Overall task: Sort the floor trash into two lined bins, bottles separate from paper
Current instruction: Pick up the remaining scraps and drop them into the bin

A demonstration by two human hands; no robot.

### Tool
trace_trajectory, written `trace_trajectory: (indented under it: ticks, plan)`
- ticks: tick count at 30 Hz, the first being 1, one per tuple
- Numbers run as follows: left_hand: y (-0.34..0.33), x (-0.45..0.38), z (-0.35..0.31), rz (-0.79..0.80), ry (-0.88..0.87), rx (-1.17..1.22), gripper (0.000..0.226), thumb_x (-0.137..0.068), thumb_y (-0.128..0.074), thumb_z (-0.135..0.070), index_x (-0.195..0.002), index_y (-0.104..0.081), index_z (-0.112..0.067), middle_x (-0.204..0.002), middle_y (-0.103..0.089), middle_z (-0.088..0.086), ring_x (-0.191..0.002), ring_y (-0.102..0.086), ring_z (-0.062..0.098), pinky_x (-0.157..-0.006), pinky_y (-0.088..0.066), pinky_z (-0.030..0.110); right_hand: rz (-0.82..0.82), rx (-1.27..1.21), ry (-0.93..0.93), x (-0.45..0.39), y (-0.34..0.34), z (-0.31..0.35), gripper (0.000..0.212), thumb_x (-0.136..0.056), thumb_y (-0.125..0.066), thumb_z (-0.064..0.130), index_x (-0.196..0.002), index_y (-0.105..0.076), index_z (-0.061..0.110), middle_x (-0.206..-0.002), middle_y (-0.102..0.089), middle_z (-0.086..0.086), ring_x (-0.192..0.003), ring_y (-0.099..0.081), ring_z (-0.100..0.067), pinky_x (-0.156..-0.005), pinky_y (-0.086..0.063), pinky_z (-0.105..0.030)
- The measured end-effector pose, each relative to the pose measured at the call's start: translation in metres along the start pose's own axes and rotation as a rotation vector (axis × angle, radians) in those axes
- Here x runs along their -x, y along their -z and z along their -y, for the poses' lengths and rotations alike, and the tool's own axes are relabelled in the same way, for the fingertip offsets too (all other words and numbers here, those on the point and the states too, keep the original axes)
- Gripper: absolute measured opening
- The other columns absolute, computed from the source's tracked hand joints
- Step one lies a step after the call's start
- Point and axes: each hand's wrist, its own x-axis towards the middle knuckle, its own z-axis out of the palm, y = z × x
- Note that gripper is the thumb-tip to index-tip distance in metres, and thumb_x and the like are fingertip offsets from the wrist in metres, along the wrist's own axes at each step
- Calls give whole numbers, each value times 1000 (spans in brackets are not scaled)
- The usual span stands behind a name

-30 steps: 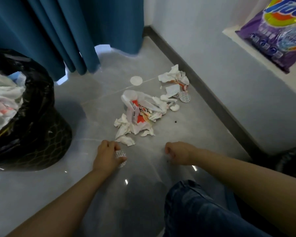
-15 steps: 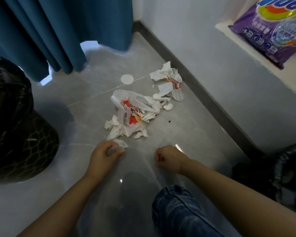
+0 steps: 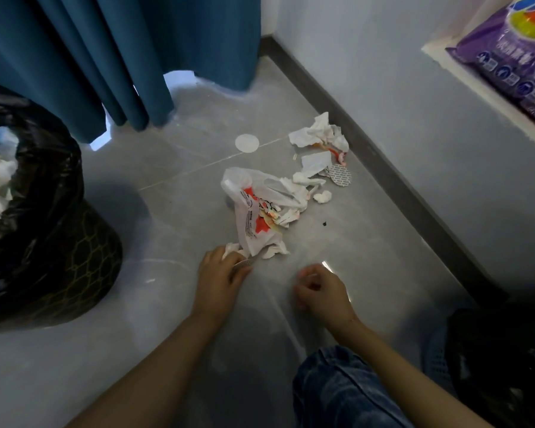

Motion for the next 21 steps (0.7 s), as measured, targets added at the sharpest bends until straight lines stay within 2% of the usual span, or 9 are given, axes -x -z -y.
trace_trajectory:
  ticks: [3,5,7,9,11,14,16,18,21]
  plan:
    - [4,18,-1,-53,90,185,17,-87,-64,-24,-102,-58,-18,-102,-57,-2,-93,-51,13,-81,-41,25,44,-89,-49,-2,-3,15,27,-87,-60,6,-110,-54,19,-88,-67,-13,-73,-65,-20,-62,-55,-23]
    - [6,26,0,-55,153,280,39,-85,-67,-20,-121,-50,-23,-114,-53,-8,-100,-52,11,-87,-44,26,49,-100,-46,-7,-6,26,40,-88,-61,7,-123,-47,20,-86,-68,-14,-67,-64,-15,-55,-50,-14]
    - [6,34,6,-7,177,289,57,-86,-67,-21,-136,-41,-23,-124,-46,-12,-109,-48,8,-95,-39,25,42,-126,-63,-18,-13,35,53,-87,-62,5,-133,-40,20,-88,-68,-17,-66,-63,-15,-52,-47,-13]
    - [6,42,12,24,135,230,53,-86,-64,-30,-135,-46,-20,-121,-47,-13,-110,-47,7,-95,-33,14,40,-128,-92,-30,-21,41,61,-84,-62,1,-137,-37,18,-93,-67,-19,-70,-63,-20,-55,-50,-19]
    - [6,48,15,27,41,183,43,-84,-57,-42,-120,-61,-18,-105,-53,-12,-98,-51,3,-85,-30,3,35,-102,-93,-39,-28,44,56,-83,-62,-1,-134,-44,15,-93,-66,-17,-69,-62,-21,-58,-54,-24]
    - [7,50,15,30,0,220,25,-85,-56,-39,-102,-68,-25,-92,-52,-11,-87,-50,-3,-79,-35,5,-30,-20,-24,-42,-34,43,21,-86,-62,4,-105,-68,9,-79,-67,-13,-64,-60,-17,-71,-56,-31]
    - [4,53,12,-7,39,228,17,-86,-57,-38,-92,-68,-26,-93,-51,-9,-88,-51,2,-80,-35,6,-39,48,28,-37,-35,39,14,-87,-61,6,-90,-74,9,-72,-69,-11,-65,-61,-13,-76,-52,-28]
    - [-2,60,9,-76,73,178,24,-85,-53,-42,-89,-68,-23,-100,-54,-5,-93,-47,10,-83,-30,8,-20,57,40,-29,-36,33,15,-86,-61,4,-88,-75,10,-72,-70,-10,-66,-61,-12,-74,-49,-22]
    - [-8,70,3,-145,167,208,29,-84,-59,-36,-104,-67,-16,-116,-56,-2,-107,-42,9,-93,-30,14,38,-5,27,-10,-33,24,16,-85,-61,3,-86,-75,10,-71,-71,-12,-61,-62,-13,-66,-53,-22]
